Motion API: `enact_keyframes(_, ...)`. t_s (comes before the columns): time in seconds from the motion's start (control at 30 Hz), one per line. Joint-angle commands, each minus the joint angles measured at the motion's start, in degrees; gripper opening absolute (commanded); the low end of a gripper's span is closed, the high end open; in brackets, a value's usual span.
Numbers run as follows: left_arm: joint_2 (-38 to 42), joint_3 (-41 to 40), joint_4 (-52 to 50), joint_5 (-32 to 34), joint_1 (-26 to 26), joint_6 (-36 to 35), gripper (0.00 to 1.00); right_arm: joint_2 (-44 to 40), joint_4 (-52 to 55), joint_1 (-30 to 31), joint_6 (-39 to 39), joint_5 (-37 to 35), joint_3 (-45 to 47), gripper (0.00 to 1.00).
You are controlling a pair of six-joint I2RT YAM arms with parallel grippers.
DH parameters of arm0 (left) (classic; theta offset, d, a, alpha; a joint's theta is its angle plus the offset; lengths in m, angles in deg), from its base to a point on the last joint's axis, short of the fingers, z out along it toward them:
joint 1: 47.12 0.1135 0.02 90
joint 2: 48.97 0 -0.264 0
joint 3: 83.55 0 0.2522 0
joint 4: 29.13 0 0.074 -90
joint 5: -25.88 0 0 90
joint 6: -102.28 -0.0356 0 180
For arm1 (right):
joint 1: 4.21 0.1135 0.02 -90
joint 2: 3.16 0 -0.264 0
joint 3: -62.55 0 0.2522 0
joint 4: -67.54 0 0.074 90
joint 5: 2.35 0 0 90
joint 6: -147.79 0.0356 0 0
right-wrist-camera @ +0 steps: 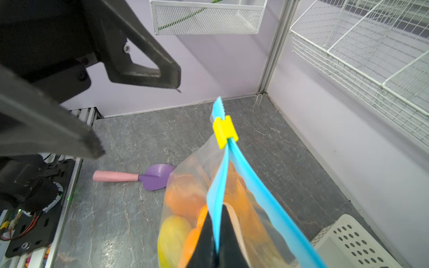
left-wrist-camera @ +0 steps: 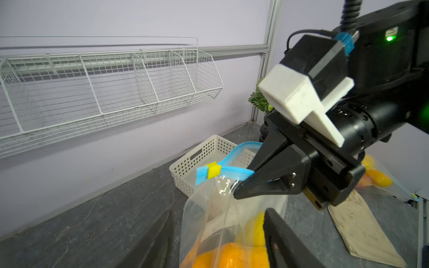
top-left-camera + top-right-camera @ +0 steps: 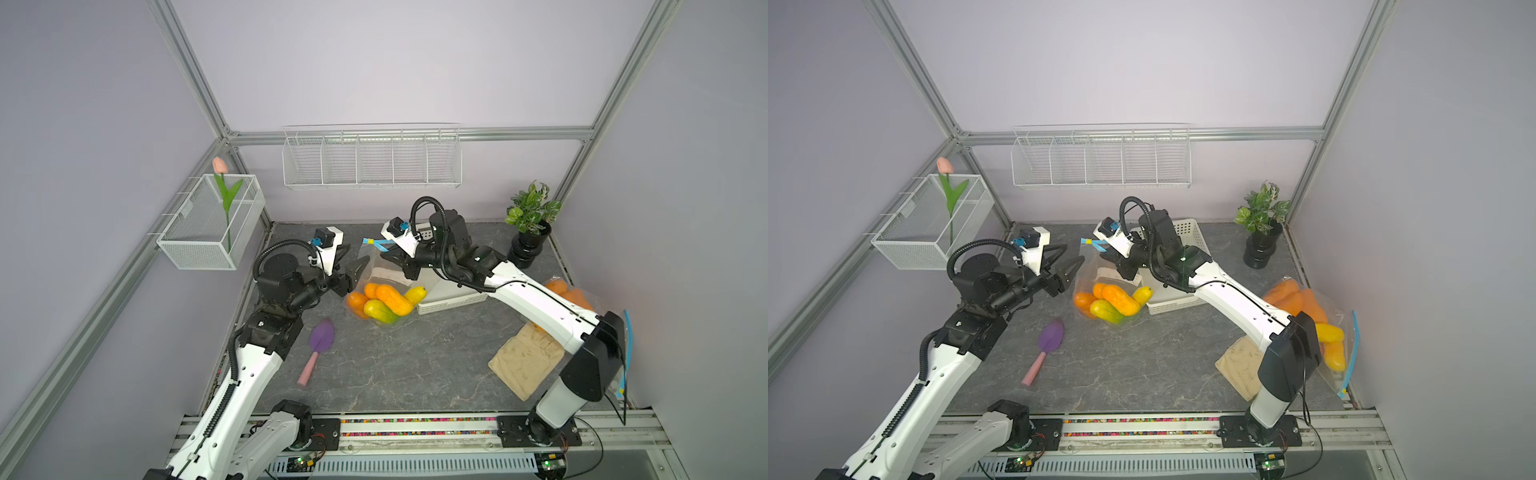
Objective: Place the mango in a zip-top bag and seal the zipper
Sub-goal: Pick up the zipper food storage bag at the center of the board.
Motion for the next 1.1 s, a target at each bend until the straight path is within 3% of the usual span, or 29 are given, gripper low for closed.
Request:
enact_keyframes(0.0, -2.45, 3.41, -3.77, -6.08, 1.60, -6.00, 0.62, -2.62, -1.18, -1.28, -0.58, 4.23, 1.97, 0.07)
enact_keyframes(0.1, -3.83, 3.73, -4.14, -12.17, 3.11, -5.23, 0.59, -3.15, -1.80, -2.31, -1.31, 7.47, 3.54, 0.07)
enact_keyframes(0.4, -9.79, 6.64, -8.14, -21.85, 3.05, -8.47, 0.60, -4.87, -4.20, -4.82, -2.82, 12.40, 7.94, 0.07)
enact_keyframes(0.7, -14.50, 8.07, -6.69, -21.05, 3.10, -8.65, 0.57, -5.65, -3.82, -5.78, -5.11, 15.94, 9.54, 0.07)
enact_keyframes(0.93, -18.08, 10.85, -8.88, -26.39, 3.12, -10.17, 0.50, -5.53, -3.41, -6.41, -6.01, 17.13, 10.10, 0.07)
enact_keyframes(1.07, -19.15, 12.06, -11.53, -28.59, 3.10, -12.36, 0.35, -5.21, -3.08, -6.60, -5.64, 16.89, 9.97, 0.07)
